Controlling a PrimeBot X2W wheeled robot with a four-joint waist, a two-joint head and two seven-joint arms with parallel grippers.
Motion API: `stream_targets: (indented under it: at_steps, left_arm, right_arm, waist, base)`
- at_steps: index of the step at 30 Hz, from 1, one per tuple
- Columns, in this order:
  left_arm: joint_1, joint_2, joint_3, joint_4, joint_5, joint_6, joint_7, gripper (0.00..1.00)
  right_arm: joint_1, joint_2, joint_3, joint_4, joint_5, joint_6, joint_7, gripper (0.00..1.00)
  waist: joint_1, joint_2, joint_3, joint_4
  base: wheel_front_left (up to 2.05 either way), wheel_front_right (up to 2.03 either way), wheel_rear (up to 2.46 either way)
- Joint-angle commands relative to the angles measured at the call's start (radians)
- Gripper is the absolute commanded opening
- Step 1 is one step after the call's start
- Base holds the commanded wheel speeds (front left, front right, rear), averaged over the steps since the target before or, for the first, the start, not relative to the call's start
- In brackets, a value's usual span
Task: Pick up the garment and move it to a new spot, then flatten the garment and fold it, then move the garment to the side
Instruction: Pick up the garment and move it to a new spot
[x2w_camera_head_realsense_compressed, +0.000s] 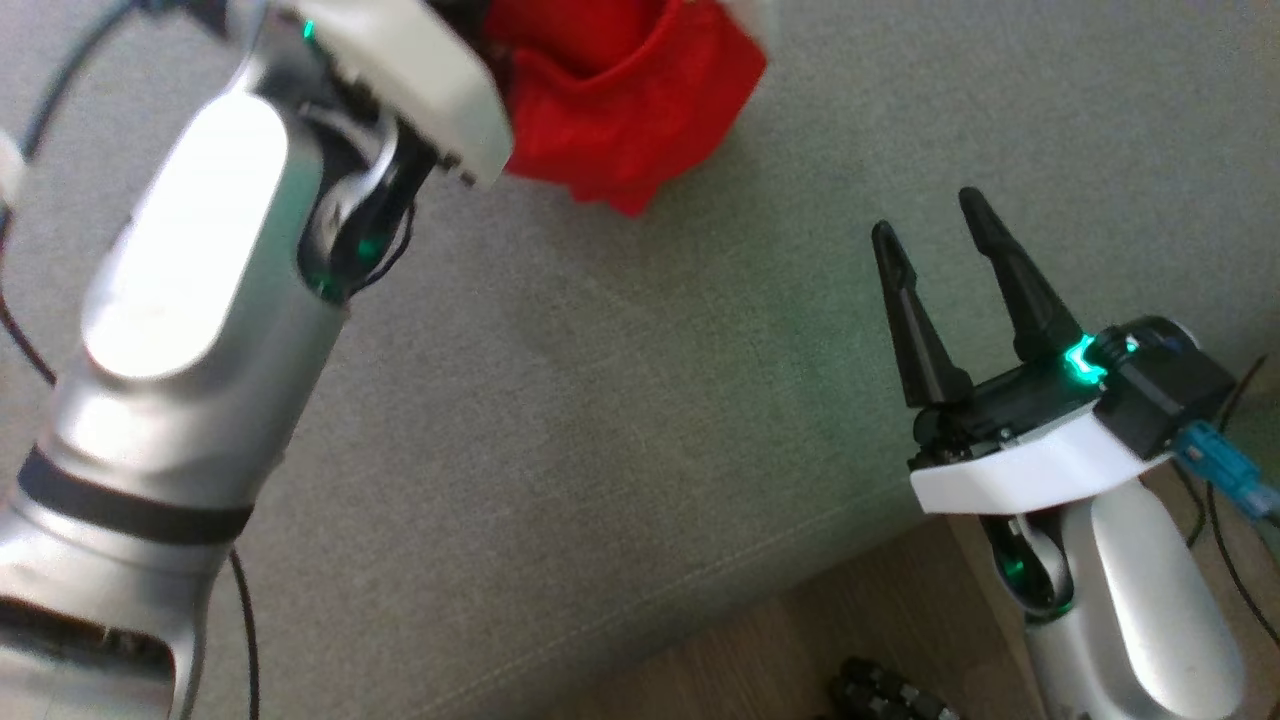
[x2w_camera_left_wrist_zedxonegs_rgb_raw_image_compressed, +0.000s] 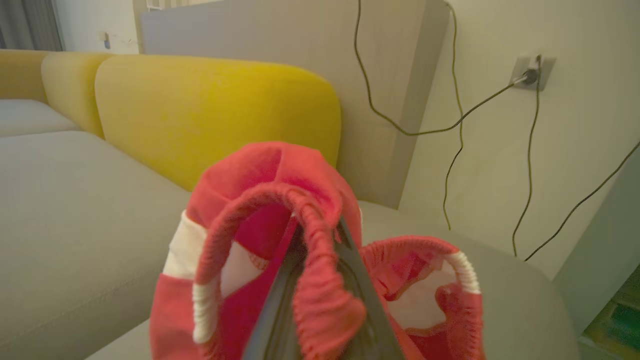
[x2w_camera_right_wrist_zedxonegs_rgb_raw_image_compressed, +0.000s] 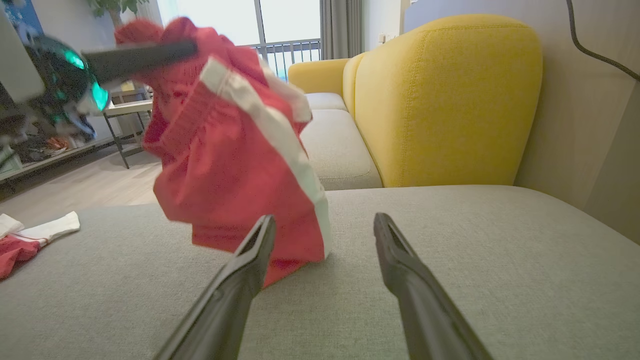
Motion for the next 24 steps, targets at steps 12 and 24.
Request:
stream_targets:
  at_steps: [12, 24]
  left_arm:
    - [0.163, -0.018, 0.034, 0.282, 0.082, 0.060, -0.312, 1.00]
    - [0.587, -0.133, 0.325, -0.105, 0.200, 0.161, -0.317, 1.00]
  right_arm:
    - [-0.020, 0.002, 0.033, -0.046, -0.037, 0.000, -0.009, 1.00]
    - [0.046, 0.002, 0.035, 0.042, -0.073, 0.000, -0.009, 1.00]
  waist:
    - [-0.0002, 0.0000, 0.050, 0.099]
    - [-0.0002, 0.0000, -0.140, 0.294]
  base:
    - [0.00, 0.00, 0.00]
    - [0.00, 0.00, 0.00]
